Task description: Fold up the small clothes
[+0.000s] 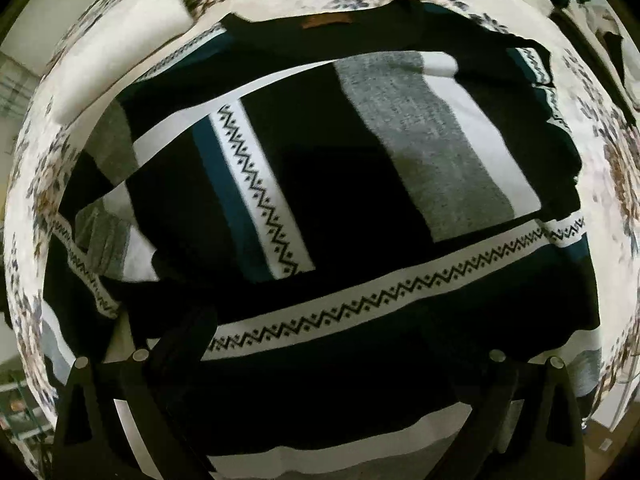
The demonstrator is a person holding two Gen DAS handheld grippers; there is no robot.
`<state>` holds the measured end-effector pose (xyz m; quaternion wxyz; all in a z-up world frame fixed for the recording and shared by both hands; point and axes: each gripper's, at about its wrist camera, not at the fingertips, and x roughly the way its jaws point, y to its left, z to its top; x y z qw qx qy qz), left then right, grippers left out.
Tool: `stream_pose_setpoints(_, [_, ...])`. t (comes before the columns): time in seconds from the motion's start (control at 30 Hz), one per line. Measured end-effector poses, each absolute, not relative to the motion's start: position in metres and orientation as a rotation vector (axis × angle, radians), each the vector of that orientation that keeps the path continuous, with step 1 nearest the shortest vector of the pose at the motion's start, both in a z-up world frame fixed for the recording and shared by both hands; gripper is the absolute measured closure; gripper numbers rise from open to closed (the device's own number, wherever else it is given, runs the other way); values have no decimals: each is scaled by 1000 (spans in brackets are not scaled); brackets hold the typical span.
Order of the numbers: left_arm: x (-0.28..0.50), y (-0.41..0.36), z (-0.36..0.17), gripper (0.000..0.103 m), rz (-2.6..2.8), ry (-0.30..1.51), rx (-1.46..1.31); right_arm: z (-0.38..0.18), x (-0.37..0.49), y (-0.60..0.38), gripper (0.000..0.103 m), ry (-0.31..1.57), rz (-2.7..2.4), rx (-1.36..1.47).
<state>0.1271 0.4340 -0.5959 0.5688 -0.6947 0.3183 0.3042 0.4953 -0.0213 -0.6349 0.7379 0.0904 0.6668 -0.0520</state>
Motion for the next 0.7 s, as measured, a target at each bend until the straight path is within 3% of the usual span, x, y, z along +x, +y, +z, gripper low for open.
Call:
stream_pose_setpoints(0.1, [136, 445, -589, 45, 833, 644, -1561, -632, 494, -33, 0, 1456, -134, 210])
stream_pose_setpoints(0.13, [143, 447, -580, 76, 870, 647, -1488, -632, 495, -34, 0, 1459, -140, 204])
stream_pose_setpoints(0.17, [152, 449, -573, 98, 879, 683, -1424, -631, 494, -37, 0, 1464, -153, 189])
stream_pose_setpoints(0.33, [191, 440, -524, 98, 843, 757, -1122, -619, 491, -64, 0, 1447, -216, 118])
stream_pose_setpoints(0.47, [232, 407, -470, 98, 715, 788, -863, -619, 507, -79, 0, 1447, -188, 219])
stream_pose_setpoints(0.7, [320, 269, -409, 98, 411, 849, -556, -618, 518, -144, 0, 1477, -128, 385])
